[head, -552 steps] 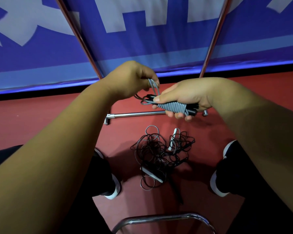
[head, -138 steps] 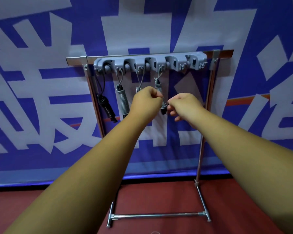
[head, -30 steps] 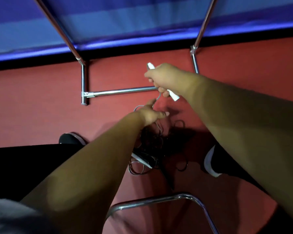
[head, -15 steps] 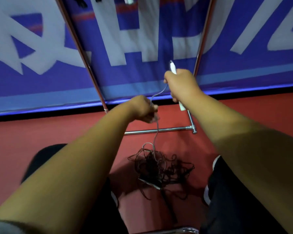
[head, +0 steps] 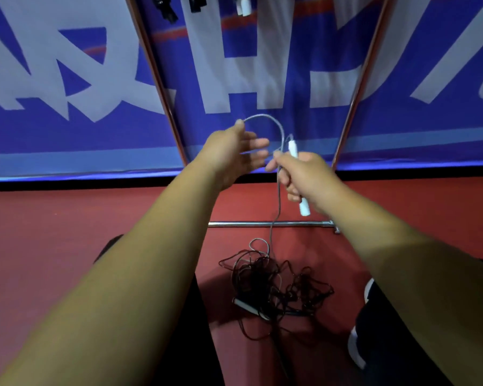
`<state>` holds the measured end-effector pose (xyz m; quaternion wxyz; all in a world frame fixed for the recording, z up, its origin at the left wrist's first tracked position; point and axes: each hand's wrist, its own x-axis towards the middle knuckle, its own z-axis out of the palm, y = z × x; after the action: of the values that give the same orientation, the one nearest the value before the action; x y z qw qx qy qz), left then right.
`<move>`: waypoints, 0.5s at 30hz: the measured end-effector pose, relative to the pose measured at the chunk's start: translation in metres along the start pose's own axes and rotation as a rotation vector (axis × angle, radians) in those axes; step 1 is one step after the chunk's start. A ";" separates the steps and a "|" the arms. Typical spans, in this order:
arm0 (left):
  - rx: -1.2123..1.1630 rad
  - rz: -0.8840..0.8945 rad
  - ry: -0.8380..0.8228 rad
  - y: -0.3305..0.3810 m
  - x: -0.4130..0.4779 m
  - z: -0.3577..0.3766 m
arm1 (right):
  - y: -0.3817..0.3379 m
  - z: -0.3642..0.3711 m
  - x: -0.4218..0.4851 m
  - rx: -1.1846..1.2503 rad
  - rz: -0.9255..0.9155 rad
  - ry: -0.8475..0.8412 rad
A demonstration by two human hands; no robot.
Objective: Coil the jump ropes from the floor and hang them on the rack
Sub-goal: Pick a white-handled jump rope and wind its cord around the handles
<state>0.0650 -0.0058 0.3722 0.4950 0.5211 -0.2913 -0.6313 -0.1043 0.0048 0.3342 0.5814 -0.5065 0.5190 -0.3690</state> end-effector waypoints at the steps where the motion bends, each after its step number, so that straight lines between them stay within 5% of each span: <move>1: 0.181 -0.028 -0.017 -0.005 0.001 0.003 | -0.003 -0.002 0.004 0.049 -0.013 0.018; 5: 0.873 -0.130 -0.400 -0.038 0.003 0.022 | -0.021 -0.012 0.019 0.213 -0.071 0.018; 9: 1.343 -0.136 -0.679 -0.056 0.010 0.029 | -0.034 -0.022 0.027 0.119 -0.151 0.041; 11: 1.318 -0.129 -0.627 -0.054 0.014 0.031 | -0.035 -0.027 0.031 0.035 -0.161 0.101; 15: 0.763 -0.150 -0.302 -0.035 0.023 0.030 | -0.022 -0.037 0.041 -0.087 -0.045 0.207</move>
<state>0.0264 -0.0191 0.3411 0.1708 0.5884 -0.5351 -0.5816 -0.1312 -0.0463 0.3482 0.4937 -0.5019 0.5801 -0.4097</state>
